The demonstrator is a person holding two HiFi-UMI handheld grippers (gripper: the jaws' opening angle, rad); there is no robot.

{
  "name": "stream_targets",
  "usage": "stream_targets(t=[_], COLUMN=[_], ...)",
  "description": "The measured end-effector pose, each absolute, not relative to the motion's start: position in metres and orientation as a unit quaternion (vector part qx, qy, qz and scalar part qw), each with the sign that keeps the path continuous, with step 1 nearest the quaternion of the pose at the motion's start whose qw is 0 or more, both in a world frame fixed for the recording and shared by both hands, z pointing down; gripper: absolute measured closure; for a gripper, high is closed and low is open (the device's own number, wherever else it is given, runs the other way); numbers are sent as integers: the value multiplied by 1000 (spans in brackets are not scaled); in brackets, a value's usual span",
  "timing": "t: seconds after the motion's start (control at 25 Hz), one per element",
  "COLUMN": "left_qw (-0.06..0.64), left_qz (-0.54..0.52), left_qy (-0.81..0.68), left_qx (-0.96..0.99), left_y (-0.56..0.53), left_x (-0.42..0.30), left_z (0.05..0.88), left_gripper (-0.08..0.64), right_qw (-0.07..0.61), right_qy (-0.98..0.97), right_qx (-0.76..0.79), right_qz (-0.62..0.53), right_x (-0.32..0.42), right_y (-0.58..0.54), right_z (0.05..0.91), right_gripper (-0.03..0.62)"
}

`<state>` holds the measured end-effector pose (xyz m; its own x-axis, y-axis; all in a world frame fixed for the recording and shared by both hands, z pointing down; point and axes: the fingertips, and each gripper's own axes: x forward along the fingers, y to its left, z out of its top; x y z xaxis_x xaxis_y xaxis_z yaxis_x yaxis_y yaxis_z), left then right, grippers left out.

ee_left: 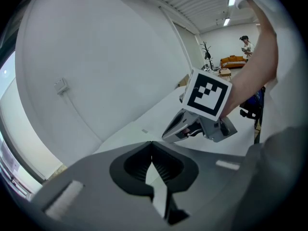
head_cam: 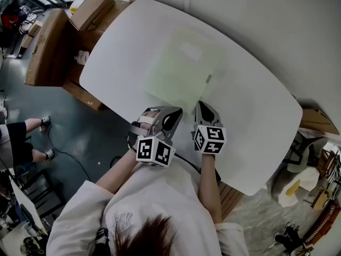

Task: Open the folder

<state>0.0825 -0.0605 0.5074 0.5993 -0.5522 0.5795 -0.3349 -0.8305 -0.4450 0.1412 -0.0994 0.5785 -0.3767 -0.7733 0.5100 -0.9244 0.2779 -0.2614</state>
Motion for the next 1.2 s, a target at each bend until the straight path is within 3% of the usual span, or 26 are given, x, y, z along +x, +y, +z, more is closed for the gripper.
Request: stream_targets(t=[0.44, 0.92, 1.2], left_qw=[234, 288, 284], left_qz=[-455, -491, -483], left_qy=[138, 104, 115], left_qx=[-848, -815, -821], left_y=[-47, -52, -55], left_x=[106, 119, 118], left_z=[561, 599, 589], left_gripper=[444, 422, 395], right_qw=[136, 141, 138], right_qy=[-783, -783, -785], right_qx=[542, 544, 547], right_qz=[273, 265, 255], right_x=[142, 143, 143], right_y=[-100, -99, -99], right_z=[578, 579, 579], right_gripper=[586, 586, 586])
